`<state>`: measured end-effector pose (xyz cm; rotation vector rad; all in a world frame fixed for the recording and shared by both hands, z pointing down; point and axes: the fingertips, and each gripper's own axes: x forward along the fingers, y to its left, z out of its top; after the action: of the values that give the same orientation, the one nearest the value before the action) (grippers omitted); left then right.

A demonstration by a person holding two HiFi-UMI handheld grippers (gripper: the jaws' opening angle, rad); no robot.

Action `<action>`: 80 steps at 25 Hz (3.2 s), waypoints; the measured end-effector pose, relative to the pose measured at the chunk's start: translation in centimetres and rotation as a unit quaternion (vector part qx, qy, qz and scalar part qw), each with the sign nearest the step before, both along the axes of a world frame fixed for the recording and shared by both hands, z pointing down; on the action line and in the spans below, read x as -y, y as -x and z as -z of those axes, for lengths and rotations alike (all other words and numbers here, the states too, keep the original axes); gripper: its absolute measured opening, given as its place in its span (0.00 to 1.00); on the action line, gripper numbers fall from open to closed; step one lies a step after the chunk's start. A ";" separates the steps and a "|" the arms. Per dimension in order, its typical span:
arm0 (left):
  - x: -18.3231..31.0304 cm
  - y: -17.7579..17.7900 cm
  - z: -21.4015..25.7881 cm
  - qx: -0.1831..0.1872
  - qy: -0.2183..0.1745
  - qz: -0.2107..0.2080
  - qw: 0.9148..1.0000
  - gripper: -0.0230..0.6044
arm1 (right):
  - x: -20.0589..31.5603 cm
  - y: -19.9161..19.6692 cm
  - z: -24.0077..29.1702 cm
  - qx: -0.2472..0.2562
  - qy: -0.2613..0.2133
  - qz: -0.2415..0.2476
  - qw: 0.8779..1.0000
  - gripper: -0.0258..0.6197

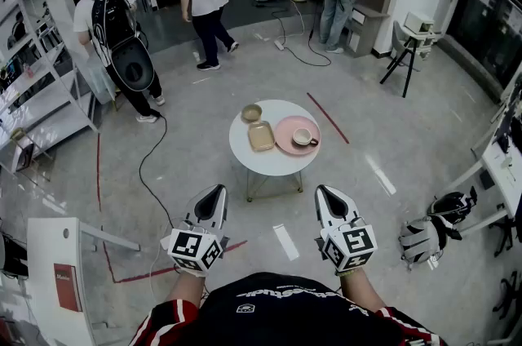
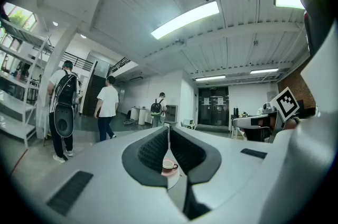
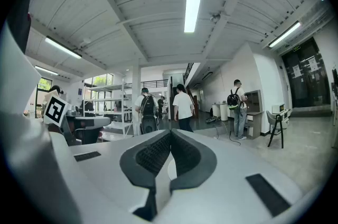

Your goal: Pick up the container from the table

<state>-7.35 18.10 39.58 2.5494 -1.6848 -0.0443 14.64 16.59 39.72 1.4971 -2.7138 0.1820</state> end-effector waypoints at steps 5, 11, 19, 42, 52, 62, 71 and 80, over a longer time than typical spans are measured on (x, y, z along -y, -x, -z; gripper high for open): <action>0.1 -0.2 -0.2 -0.003 0.003 0.000 1.000 0.09 | 0.1 0.0 0.0 -0.006 -0.003 -0.001 1.000 0.06; -0.1 0.5 -0.7 -0.006 0.004 0.007 1.000 0.09 | 0.0 0.3 -0.5 -0.003 0.004 0.002 1.000 0.06; -0.2 0.3 -0.6 -0.009 0.005 0.006 1.000 0.09 | -0.1 0.0 -0.2 0.028 0.003 0.002 1.000 0.06; -0.6 -2.3 -0.6 0.000 0.006 0.015 1.000 0.09 | -0.3 -2.0 -1.1 0.036 0.023 0.029 0.999 0.06; -0.9 -5.1 0.0 0.016 -0.001 0.030 0.999 0.09 | 0.0 -5.2 -1.0 0.041 0.017 0.037 0.998 0.06; -1.7 -6.6 -1.5 0.028 0.020 0.041 0.999 0.09 | -0.5 -6.6 -3.0 0.053 0.034 0.052 0.997 0.06; 1.4 -7.7 -2.9 0.023 0.025 0.027 0.999 0.09 | 1.3 -7.2 -4.7 0.044 0.046 0.046 0.997 0.06; 7.2 -6.8 -3.5 0.009 0.023 0.019 1.000 0.09 | 6.6 -5.8 -4.7 0.042 0.048 0.042 0.997 0.06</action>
<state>-0.58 10.90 43.10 2.4929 -1.7203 0.0158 20.48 10.03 44.42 1.3784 -2.7824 0.3746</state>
